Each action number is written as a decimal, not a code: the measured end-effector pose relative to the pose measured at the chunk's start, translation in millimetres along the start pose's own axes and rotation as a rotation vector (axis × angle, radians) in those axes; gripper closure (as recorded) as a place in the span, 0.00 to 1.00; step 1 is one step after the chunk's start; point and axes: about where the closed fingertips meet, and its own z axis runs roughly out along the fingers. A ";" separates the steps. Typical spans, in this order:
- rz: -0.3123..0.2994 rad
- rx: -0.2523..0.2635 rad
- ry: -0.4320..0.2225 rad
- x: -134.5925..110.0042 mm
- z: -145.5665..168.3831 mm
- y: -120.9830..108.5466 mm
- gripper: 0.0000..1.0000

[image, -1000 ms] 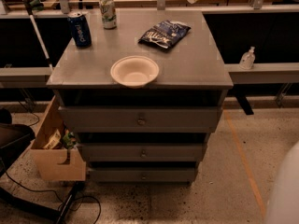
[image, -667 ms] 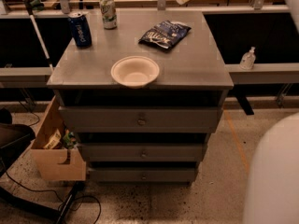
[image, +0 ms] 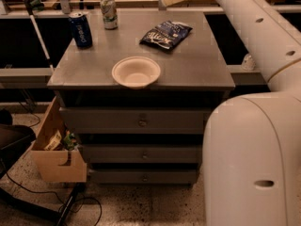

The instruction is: Move blue chip bag near paper bowl

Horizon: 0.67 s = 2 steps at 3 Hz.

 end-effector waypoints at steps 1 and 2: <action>0.171 -0.002 0.018 23.4 36.5 7.4 0.00; 0.311 -0.041 0.091 56.1 61.6 26.6 0.00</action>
Offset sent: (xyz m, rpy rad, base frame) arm 0.0536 0.0099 -0.1183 0.3849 0.2885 -0.1657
